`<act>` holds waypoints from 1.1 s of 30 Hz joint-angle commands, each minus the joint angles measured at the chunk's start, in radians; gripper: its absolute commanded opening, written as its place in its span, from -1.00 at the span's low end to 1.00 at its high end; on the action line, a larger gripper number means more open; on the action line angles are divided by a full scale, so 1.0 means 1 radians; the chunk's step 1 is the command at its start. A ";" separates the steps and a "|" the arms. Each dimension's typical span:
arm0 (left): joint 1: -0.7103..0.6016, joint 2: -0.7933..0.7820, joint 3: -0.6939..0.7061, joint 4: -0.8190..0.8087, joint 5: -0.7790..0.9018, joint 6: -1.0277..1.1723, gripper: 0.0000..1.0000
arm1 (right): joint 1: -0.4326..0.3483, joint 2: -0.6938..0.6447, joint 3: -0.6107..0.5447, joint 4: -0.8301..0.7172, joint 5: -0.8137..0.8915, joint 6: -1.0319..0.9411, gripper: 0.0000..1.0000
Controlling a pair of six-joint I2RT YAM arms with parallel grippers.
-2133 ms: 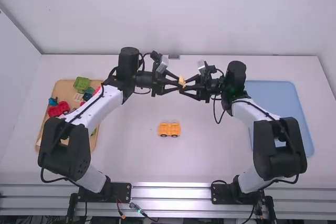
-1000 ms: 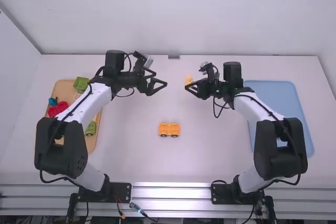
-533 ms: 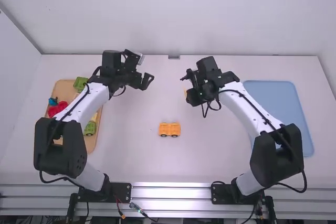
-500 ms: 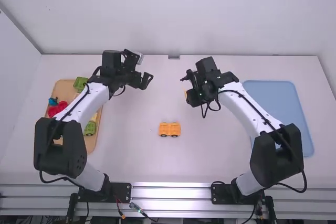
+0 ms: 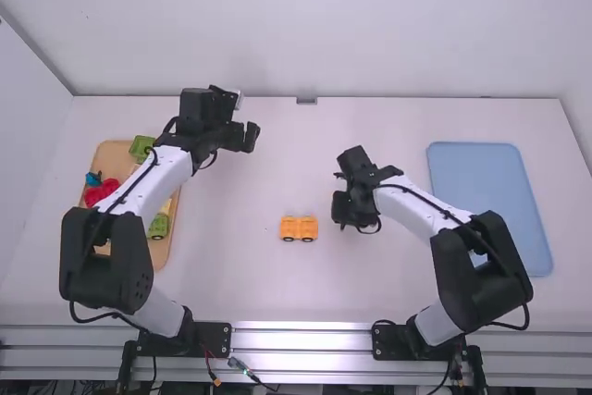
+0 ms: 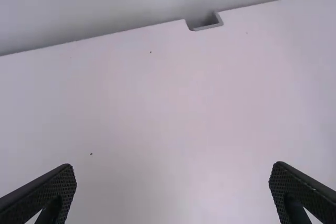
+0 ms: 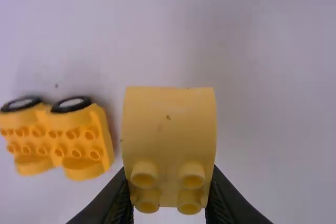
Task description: Assemble lego blocks to make yellow taxi
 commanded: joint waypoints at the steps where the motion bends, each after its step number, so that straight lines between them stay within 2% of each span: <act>1: 0.003 0.010 0.010 -0.013 -0.004 -0.018 0.98 | -0.014 -0.015 -0.017 0.005 0.023 0.322 -1.00; 7: 0.003 0.010 0.010 -0.037 -0.005 -0.018 0.98 | -0.037 -0.015 -0.018 -0.063 0.021 0.676 -1.00; 14: 0.003 0.010 0.010 -0.037 -0.004 -0.019 0.98 | -0.036 -0.015 -0.046 -0.022 0.028 1.054 -1.00; 18: 0.003 0.010 0.010 -0.039 -0.004 -0.047 0.98 | -0.035 -0.015 -0.100 0.060 0.023 1.182 -1.00; 27: 0.003 0.010 0.010 -0.042 -0.003 -0.048 0.98 | -0.029 -0.015 -0.237 0.328 0.005 1.268 -1.00; 30: 0.003 0.010 0.010 -0.044 -0.004 -0.048 0.98 | -0.032 -0.015 -0.259 0.335 0.005 1.321 -1.00; 32: 0.003 0.010 0.010 -0.046 -0.004 -0.048 0.98 | -0.032 -0.015 -0.268 0.336 0.005 1.331 -0.89; 33: 0.003 0.010 0.010 -0.047 -0.004 -0.047 0.98 | -0.032 -0.015 -0.270 0.340 0.000 1.329 -0.62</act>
